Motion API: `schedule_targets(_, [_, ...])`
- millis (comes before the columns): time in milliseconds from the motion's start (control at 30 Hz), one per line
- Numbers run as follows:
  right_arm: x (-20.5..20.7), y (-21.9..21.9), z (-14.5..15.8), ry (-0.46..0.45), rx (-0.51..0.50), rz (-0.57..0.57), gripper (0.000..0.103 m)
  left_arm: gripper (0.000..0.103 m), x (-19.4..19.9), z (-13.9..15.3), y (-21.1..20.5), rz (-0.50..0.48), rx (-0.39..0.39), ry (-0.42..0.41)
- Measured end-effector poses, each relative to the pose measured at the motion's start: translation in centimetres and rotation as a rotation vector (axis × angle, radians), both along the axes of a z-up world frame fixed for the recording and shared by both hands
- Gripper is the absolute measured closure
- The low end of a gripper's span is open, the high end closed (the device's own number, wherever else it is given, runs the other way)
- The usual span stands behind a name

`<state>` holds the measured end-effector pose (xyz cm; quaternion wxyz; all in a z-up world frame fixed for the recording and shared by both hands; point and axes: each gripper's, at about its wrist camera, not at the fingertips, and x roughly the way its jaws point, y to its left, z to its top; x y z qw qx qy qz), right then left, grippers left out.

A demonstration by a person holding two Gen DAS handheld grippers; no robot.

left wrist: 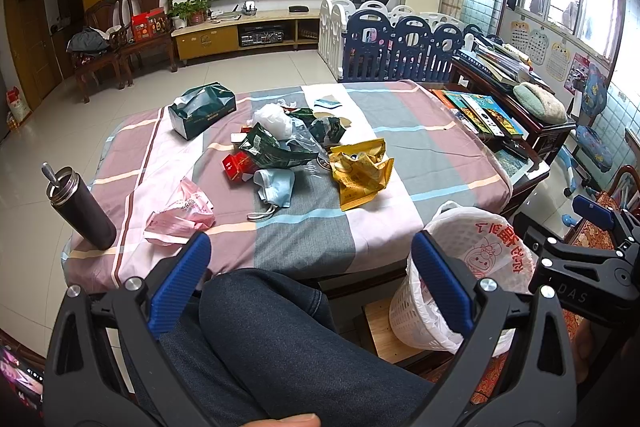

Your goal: Collect trash

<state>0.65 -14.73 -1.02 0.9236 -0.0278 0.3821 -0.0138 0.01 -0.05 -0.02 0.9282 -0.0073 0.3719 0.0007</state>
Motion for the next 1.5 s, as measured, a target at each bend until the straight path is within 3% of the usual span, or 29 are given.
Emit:
schedule_targets(1133, [0.1,0.0,-0.2,0.009,0.002,-0.004,0.003,0.003,0.1,0.0,0.0,0.001,-0.002,0.003])
schedule_targets(1233, [0.1,0.0,-0.3,0.005,-0.003,-0.004,0.003,0.003,0.5,-0.8,1.5,0.002,-0.003,0.007])
schedule_targets(1333, [0.2,-0.3,-0.2,-0.033,-0.037,-0.011,0.003,0.003,0.2,-1.0,1.8,0.037,-0.013,0.005])
schedule_targets(1500, [1.9,-1.1,-0.1,-0.042,0.004,-0.014,0.003,0.003,1.7,-4.3,8.1,0.226,-0.054,0.045])
